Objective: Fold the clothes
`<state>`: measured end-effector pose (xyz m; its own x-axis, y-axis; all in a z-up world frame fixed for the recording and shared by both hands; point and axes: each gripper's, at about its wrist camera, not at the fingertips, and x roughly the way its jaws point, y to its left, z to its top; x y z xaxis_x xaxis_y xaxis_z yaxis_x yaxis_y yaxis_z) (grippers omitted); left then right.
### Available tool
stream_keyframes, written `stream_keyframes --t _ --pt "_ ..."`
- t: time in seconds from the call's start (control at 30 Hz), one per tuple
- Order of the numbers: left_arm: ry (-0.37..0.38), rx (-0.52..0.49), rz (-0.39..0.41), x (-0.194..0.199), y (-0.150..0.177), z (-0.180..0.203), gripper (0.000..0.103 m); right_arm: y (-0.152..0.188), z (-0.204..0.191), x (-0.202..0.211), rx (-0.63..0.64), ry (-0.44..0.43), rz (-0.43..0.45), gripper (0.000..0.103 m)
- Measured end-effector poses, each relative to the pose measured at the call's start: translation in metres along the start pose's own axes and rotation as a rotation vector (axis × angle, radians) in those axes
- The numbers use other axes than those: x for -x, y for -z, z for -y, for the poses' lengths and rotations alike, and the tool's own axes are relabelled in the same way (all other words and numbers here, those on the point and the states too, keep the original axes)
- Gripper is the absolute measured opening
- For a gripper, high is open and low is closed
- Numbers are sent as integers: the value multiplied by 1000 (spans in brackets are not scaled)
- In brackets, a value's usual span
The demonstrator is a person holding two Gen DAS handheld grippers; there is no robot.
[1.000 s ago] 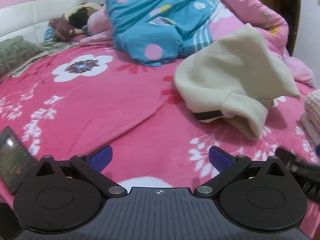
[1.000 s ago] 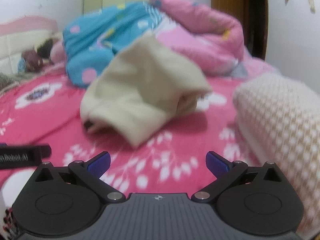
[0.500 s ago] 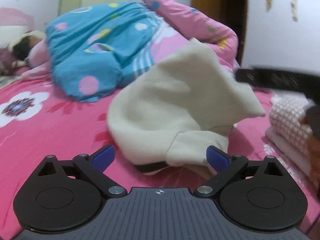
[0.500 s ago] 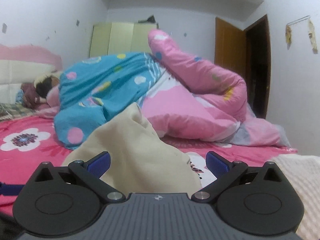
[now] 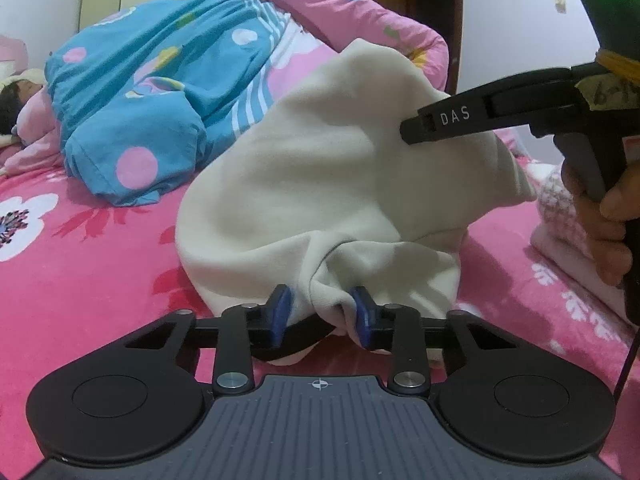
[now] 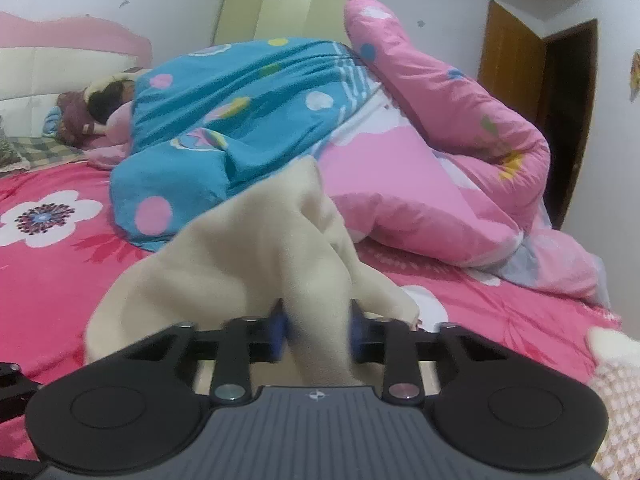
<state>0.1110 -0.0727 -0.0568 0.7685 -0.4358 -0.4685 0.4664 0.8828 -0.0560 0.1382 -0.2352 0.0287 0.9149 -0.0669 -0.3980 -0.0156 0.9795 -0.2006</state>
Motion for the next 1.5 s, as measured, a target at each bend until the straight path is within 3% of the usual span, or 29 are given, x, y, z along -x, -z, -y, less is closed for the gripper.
stream_keyframes --t 0.13,0.5,0.77,1.03,1.17,1.3,1.43,1.5 --pt "9 33 21 10 -3 -5 27 -8 -14 16 53 -18 26 13" --pt "3 152 39 47 -1 -45 28 -70 -76 48 179 -183 71 12" --pt "-12 261 32 60 4 -86 37 -113 -156 1 251 -358 -4 11" --pt "-92 362 1 62 19 -126 38 -115 -225 -72 242 -532 -175 16" --pt "-114 391 2 67 26 -139 42 -115 -226 -87 175 -596 -215 27" --pt "-108 405 29 76 26 -143 46 -132 -180 -62 35 -689 -103 45" --pt "-67 426 56 84 24 -143 46 -141 -121 -18 -44 -661 0 58" --pt "-45 434 82 89 24 -142 46 -136 -91 5 -68 -634 25 59"
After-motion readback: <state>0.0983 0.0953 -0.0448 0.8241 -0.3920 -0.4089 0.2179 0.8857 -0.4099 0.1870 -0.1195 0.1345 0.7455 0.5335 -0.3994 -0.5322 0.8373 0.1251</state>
